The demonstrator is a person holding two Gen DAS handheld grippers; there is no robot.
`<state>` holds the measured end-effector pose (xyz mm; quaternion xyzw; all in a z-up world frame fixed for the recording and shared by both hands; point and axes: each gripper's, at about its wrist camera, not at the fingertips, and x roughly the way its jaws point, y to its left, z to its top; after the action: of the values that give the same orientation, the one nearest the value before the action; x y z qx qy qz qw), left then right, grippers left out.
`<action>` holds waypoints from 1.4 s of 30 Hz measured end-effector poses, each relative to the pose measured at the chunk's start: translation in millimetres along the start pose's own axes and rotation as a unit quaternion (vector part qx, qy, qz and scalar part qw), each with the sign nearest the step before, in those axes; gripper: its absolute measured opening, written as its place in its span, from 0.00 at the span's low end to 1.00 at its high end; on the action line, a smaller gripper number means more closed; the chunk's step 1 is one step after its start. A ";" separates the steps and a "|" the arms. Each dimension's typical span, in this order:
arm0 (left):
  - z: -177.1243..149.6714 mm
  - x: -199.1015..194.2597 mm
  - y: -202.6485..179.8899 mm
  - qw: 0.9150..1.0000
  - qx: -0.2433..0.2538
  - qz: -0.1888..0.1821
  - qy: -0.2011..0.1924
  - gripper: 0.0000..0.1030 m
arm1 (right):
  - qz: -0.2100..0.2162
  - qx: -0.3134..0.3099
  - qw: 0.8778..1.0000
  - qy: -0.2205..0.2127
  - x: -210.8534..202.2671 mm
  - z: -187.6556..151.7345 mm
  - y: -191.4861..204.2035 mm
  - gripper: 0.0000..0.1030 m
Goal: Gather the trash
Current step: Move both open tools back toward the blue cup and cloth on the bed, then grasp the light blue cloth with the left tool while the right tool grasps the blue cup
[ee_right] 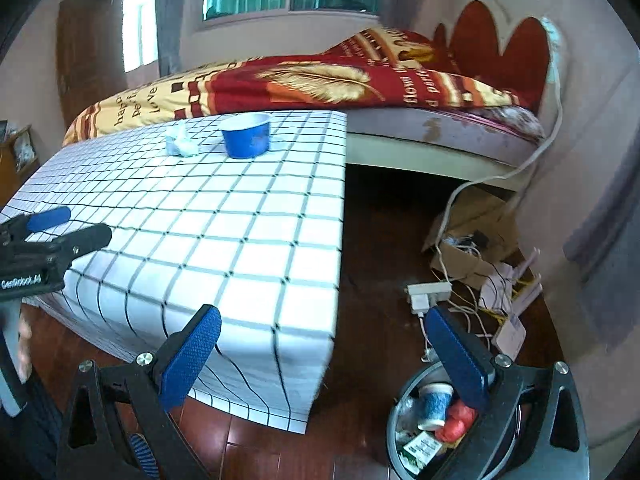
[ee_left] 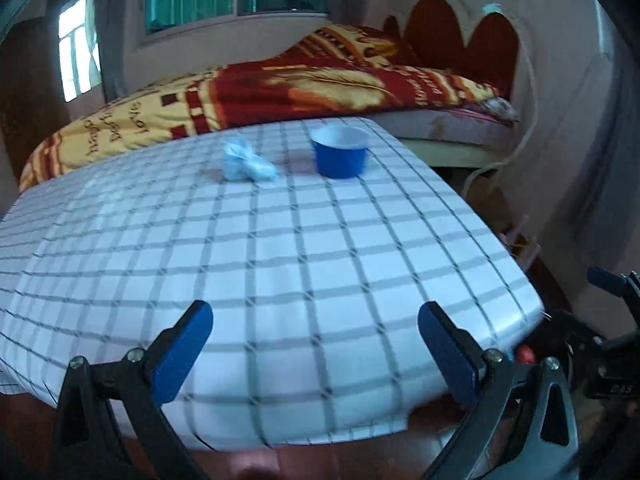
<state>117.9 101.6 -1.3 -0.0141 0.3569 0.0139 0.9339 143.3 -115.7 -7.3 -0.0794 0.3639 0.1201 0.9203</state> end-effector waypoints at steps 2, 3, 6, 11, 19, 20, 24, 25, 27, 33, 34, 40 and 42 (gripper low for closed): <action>14.3 7.6 14.1 1.000 -0.003 0.010 -0.003 1.00 | 0.014 -0.002 1.000 0.006 8.4 15.4 5.0 1.00; 20.5 11.0 20.8 1.000 -0.004 0.013 -0.004 1.00 | 0.021 -0.008 1.000 0.004 14.0 26.3 8.8 1.00; 36.6 21.6 42.9 1.000 -0.017 0.018 -0.008 1.00 | 0.027 -0.028 0.999 -0.005 25.3 50.3 20.2 1.00; 55.0 53.8 68.8 0.999 -0.033 0.020 0.000 0.93 | 0.052 -0.047 0.997 -0.009 62.9 94.5 38.3 1.00; 80.1 110.4 81.2 0.999 -0.018 0.029 0.022 0.92 | 0.070 -0.076 0.995 0.019 144.6 140.8 73.8 0.95; 82.1 115.7 82.1 0.999 -0.015 0.032 0.025 0.92 | 0.072 -0.079 0.994 0.021 152.8 145.4 77.2 0.93; 87.7 131.3 89.9 0.999 -0.015 0.035 0.034 0.90 | 0.077 -0.082 0.993 0.031 187.5 164.3 87.5 0.89; 89.4 134.3 92.6 0.999 -0.015 0.035 0.036 0.90 | 0.079 -0.080 0.993 0.034 196.3 169.0 89.0 0.89; 93.5 136.7 97.5 0.999 -0.010 0.040 0.033 0.89 | 0.081 -0.081 0.993 0.035 208.5 177.2 91.2 0.89; 105.4 147.9 97.2 0.999 -0.002 0.023 0.035 0.89 | 0.085 -0.068 0.993 0.039 231.7 192.3 82.4 0.82; 107.3 149.6 93.0 0.999 0.002 0.020 0.035 0.89 | 0.079 -0.070 0.994 0.039 232.9 194.0 80.2 0.82; 115.2 173.5 74.8 0.998 0.022 0.029 0.057 0.89 | 0.058 -0.052 0.996 0.050 245.1 200.5 55.8 0.83; 116.5 180.8 76.6 0.997 0.018 0.033 0.067 0.86 | 0.060 -0.052 0.995 0.052 245.2 200.9 52.5 0.83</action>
<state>327.4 185.3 -36.3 0.0137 0.4195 0.0371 0.9069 432.5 21.6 -34.1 -0.1115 0.4087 0.1894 0.8858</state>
